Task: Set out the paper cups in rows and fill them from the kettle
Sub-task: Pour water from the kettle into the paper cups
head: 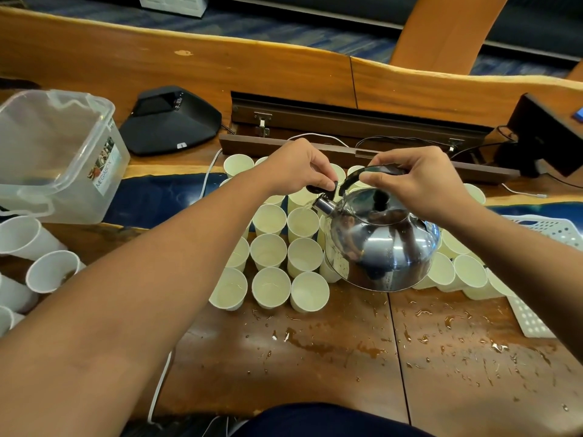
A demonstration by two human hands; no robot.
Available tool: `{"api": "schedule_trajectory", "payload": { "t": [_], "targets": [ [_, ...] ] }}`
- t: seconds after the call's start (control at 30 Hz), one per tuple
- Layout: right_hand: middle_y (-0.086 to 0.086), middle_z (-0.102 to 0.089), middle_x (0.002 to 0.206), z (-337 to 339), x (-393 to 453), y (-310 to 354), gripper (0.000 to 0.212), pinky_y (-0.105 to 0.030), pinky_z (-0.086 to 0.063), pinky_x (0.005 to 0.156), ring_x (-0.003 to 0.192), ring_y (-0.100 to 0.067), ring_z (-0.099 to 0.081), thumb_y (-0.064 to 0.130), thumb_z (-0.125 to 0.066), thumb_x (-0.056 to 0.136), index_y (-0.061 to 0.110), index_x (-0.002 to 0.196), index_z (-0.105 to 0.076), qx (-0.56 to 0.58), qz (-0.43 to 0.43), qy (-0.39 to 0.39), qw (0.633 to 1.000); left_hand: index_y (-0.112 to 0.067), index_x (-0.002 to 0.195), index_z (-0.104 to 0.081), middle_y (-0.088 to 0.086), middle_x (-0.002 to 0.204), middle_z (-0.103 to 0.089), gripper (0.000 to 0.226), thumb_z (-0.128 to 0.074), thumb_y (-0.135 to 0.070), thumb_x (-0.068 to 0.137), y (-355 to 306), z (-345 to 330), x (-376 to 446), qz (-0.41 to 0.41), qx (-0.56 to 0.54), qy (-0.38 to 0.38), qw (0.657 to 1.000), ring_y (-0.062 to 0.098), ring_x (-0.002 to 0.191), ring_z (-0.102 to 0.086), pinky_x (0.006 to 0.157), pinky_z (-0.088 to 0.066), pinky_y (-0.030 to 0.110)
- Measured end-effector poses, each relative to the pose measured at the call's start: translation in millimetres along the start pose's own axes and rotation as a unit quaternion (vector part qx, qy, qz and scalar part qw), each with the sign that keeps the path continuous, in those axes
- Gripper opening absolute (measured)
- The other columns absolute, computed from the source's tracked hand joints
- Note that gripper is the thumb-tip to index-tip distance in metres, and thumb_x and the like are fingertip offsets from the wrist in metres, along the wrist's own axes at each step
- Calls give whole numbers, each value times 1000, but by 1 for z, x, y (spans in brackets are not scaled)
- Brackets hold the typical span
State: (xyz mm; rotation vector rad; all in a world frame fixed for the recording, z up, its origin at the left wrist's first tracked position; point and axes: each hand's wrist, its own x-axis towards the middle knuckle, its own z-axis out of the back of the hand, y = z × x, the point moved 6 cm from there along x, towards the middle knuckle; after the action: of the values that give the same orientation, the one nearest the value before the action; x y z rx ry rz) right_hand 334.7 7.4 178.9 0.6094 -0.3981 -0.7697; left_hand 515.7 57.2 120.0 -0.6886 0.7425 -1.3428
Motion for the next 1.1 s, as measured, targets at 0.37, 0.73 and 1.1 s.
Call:
{"api": "schedule_trajectory", "payload": {
  "t": [0.37, 0.73, 1.1],
  "targets": [
    [10, -71, 84, 3, -10, -1, 18, -26, -50, 70, 79, -4, -65, 42, -77, 81, 26, 90, -75, 21, -14, -16, 1000, -24, 97, -80, -22, 80, -69, 13, -78, -23, 84, -6, 2, -8, -9, 8, -8, 1000, -7, 80, -62, 70, -43, 12],
    [10, -71, 91, 8, -41, 1, 26, -22, -46, 72, 85, -1, -64, 43, -78, 78, 24, 96, -77, 17, -23, -20, 999, -25, 95, -80, -16, 83, -72, 13, -79, -22, 83, -13, -15, -32, -11, -8, -6, 1000, -8, 77, -63, 70, -42, 12],
    [6, -70, 96, 6, -70, 4, 24, -27, -53, 79, 93, -6, -65, 40, -77, 80, 25, 98, -75, 1, -35, -3, 999, -21, 98, -80, -16, 82, -70, 15, -79, -18, 83, -12, -39, -49, -12, -16, -12, 1000, -16, 72, -60, 57, -40, -1]
  ]
}}
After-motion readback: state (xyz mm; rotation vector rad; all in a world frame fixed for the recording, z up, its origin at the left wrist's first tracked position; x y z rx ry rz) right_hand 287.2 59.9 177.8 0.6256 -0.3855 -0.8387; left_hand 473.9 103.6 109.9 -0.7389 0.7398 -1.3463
